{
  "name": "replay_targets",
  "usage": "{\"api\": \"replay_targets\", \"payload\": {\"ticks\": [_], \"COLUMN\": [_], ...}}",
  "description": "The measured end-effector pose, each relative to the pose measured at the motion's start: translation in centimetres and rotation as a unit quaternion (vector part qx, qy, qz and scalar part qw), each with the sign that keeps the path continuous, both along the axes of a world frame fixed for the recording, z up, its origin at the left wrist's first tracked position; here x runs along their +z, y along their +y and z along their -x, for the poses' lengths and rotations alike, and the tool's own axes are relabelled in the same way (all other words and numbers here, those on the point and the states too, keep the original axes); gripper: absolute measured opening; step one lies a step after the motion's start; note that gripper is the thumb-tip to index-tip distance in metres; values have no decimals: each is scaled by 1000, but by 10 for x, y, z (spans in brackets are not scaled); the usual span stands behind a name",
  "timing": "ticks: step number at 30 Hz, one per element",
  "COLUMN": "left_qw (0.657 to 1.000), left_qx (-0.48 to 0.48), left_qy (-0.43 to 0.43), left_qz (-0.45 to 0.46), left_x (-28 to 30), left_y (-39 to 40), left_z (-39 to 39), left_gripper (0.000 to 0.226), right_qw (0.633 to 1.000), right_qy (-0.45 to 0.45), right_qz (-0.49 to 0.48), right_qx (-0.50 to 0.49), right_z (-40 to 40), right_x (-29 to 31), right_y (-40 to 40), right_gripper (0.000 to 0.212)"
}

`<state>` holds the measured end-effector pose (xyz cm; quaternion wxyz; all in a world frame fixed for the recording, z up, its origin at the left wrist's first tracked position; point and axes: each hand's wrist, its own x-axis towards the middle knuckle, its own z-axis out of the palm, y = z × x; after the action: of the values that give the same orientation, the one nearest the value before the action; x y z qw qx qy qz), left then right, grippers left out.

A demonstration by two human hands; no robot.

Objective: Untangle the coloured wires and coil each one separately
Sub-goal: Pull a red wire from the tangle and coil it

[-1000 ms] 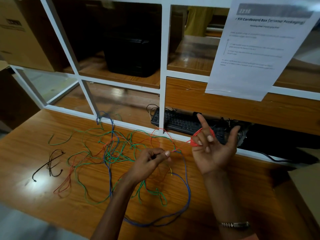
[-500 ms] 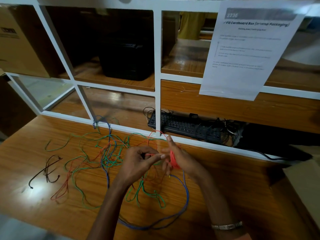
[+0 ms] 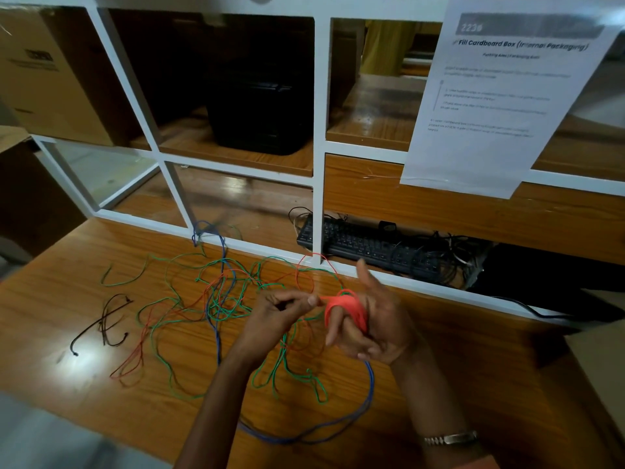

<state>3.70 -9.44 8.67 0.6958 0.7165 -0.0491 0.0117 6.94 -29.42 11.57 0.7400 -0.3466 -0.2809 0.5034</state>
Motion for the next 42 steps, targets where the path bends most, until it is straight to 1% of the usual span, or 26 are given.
{"api": "replay_targets", "payload": {"ticks": [2, 4, 5, 7, 10, 13, 15, 17, 19, 20, 23, 26, 27, 29, 30, 31, 32, 33, 34, 35, 37, 41, 42], "left_qw": [1000, 1000, 1000, 999, 996, 983, 962, 933, 913, 907, 890, 869, 871, 890, 909, 934, 959, 973, 978, 980, 983, 984, 985], "left_qx": [-6, -5, -1, 2, -1, 9, 18, 23, 21, 24, 43, 47, 38, 26, 15, -10, -51, -96, -124, -131, -123, -124, -122], "left_qy": [5, 10, 11, 11, -1, -33, -81, -139, -186, -205, -256, -298, -296, -260, -220, -163, -96, -43, -16, -9, -12, -21, -23], "left_qz": [-9, -19, -23, -49, -92, -179, -262, -330, -363, -368, -375, -392, -391, -375, -353, -317, -262, -205, -167, -152, -136, -128, -123], "left_x": [-1, -2, -4, -9, -17, -15, -10, -3, 2, 4, 11, 16, 18, 17, 15, 14, 14, 12, 9, 6, 2, -5, -7], "left_y": [-1, 0, 0, -3, -10, -15, -19, -21, -21, -21, -21, -20, -20, -17, -16, -14, -13, -12, -12, -13, -16, -22, -22], "left_z": [-2, -3, -3, -4, -7, -10, -9, -8, -8, -8, -8, -8, -8, -9, -8, -7, -6, -4, -2, 0, 3, 3, 2], "left_gripper": [20, 20, 20, 23, 17, 10, 12, 16, 25, 28, 33, 36, 41, 60, 70, 77, 78, 73, 66, 61, 57, 71, 71], "right_qw": [992, 970, 958, 940, 911, 881, 870, 862, 860, 865, 898, 934, 939, 945, 945, 943, 941, 940, 939, 938, 935, 934, 935], "right_qy": [54, 113, 140, 172, 198, 200, 173, 150, 147, 149, 136, 97, 95, 95, 94, 90, 85, 79, 72, 65, 62, 61, 58], "right_qz": [-103, -197, -226, -239, -207, -120, -46, 17, 57, 74, 150, 194, 199, 216, 229, 245, 256, 262, 267, 272, 281, 283, 285], "right_qx": [-41, -84, -109, -173, -298, -412, -459, -484, -486, -473, -390, -285, -262, -224, -212, -208, -207, -205, -203, -203, -207, -207, -204], "right_z": [-1, -4, -6, -9, -10, -12, -12, -12, -10, -9, -5, -1, 0, 1, 1, 2, 2, 2, 3, 4, 4, 5, 5], "right_x": [2, 4, 5, 3, 0, 1, 3, 3, 4, 5, 11, 11, 9, 5, 4, 1, 0, -3, -3, -4, -7, -10, -11], "right_y": [-1, -5, -8, -13, -18, -16, -10, -2, 4, 6, 10, 12, 13, 17, 19, 21, 23, 24, 25, 25, 25, 21, 21], "right_gripper": [100, 97, 97, 98, 98, 93, 84, 76, 72, 71, 73, 89, 95, 101, 102, 101, 99, 96, 94, 94, 93, 90, 90]}}
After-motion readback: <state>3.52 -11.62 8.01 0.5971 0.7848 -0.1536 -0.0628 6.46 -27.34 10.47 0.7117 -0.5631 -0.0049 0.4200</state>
